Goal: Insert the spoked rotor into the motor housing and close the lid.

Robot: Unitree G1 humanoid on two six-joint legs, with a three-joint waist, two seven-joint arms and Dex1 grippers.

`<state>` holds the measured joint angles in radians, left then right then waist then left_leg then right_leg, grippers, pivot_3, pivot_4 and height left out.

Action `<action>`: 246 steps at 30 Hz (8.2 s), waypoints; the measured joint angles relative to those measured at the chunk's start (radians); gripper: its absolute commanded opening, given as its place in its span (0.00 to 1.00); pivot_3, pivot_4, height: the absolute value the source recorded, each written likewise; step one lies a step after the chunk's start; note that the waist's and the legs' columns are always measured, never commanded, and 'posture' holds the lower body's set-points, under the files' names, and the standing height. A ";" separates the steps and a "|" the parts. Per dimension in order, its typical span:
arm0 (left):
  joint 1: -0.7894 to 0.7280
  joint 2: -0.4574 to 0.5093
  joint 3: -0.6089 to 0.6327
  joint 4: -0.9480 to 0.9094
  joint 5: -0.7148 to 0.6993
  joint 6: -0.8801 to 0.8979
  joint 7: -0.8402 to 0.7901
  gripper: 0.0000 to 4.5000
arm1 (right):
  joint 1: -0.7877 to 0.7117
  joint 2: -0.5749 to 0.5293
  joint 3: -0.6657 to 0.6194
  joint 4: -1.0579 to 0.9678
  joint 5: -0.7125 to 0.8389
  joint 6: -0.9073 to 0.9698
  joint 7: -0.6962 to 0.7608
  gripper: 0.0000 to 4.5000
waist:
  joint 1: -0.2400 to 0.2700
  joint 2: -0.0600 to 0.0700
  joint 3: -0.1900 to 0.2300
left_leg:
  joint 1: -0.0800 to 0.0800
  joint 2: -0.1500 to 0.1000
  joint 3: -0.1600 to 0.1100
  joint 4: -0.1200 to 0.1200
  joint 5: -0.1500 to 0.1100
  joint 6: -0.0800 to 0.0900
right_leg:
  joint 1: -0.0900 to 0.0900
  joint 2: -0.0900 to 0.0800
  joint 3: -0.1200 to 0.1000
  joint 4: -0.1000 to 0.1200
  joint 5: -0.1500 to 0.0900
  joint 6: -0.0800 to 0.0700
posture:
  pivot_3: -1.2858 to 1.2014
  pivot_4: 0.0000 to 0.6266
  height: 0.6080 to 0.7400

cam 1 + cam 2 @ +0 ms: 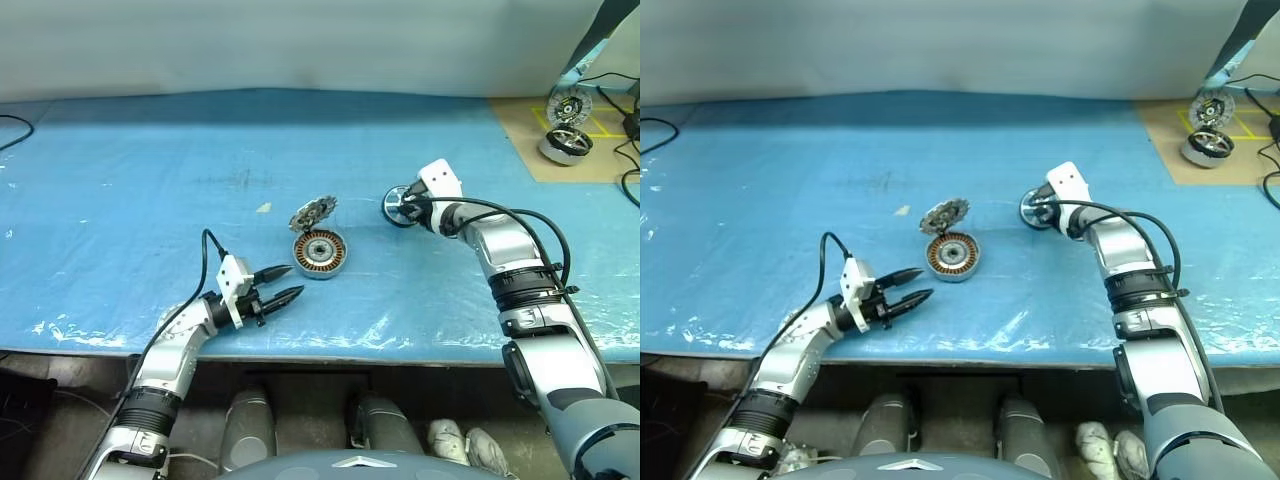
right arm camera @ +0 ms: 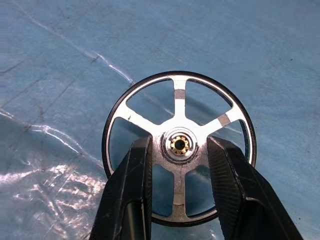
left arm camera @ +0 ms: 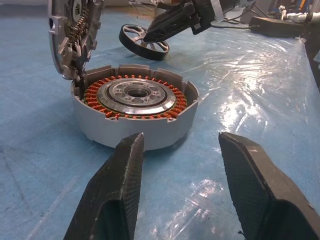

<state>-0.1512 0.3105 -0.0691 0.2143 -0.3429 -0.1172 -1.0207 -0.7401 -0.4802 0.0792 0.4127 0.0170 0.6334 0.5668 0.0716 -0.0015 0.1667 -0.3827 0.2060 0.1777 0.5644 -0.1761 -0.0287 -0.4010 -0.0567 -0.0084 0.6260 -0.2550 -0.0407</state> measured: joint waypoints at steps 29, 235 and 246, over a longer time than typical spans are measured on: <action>-0.061 0.036 0.004 -0.074 -0.032 0.129 0.000 0.56 | 0.335 -0.044 -0.147 -0.637 0.545 0.267 0.323 0.27 | 0.016 0.000 0.000 | 0.000 0.000 -0.001 -0.001 0.000 0.001 | 0.000 -0.001 0.001 -0.002 -0.001 -0.002 | 0.52 0.24 1.00; -0.800 -0.117 0.070 0.688 0.026 0.080 -0.314 0.01 | 0.451 -0.020 -0.060 -0.694 0.467 0.184 0.173 0.00 | 0.031 -0.001 0.001 | -0.010 -0.002 -0.004 -0.002 0.003 0.002 | 0.000 -0.005 -0.011 -0.008 0.007 0.005 | 0.52 0.24 1.00; -0.775 -0.117 -0.009 0.739 0.136 -0.046 -0.423 0.01 | 0.555 -0.162 -0.175 -0.803 0.527 0.204 0.186 0.00 | 0.038 -0.001 0.001 | -0.009 -0.002 -0.004 -0.002 0.003 0.002 | 0.001 -0.007 -0.011 -0.008 0.007 0.005 | 0.52 0.24 1.00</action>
<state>-0.9259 0.1937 -0.0785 0.9534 -0.2065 -0.1630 -1.4432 -0.1849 -0.6425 -0.0954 -0.3902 0.5441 0.8373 0.7527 0.1096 -0.0028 0.1673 -0.3915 0.2037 0.1733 0.5627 -0.1727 -0.0269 -0.3999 -0.0634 -0.0191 0.6184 -0.2483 -0.0353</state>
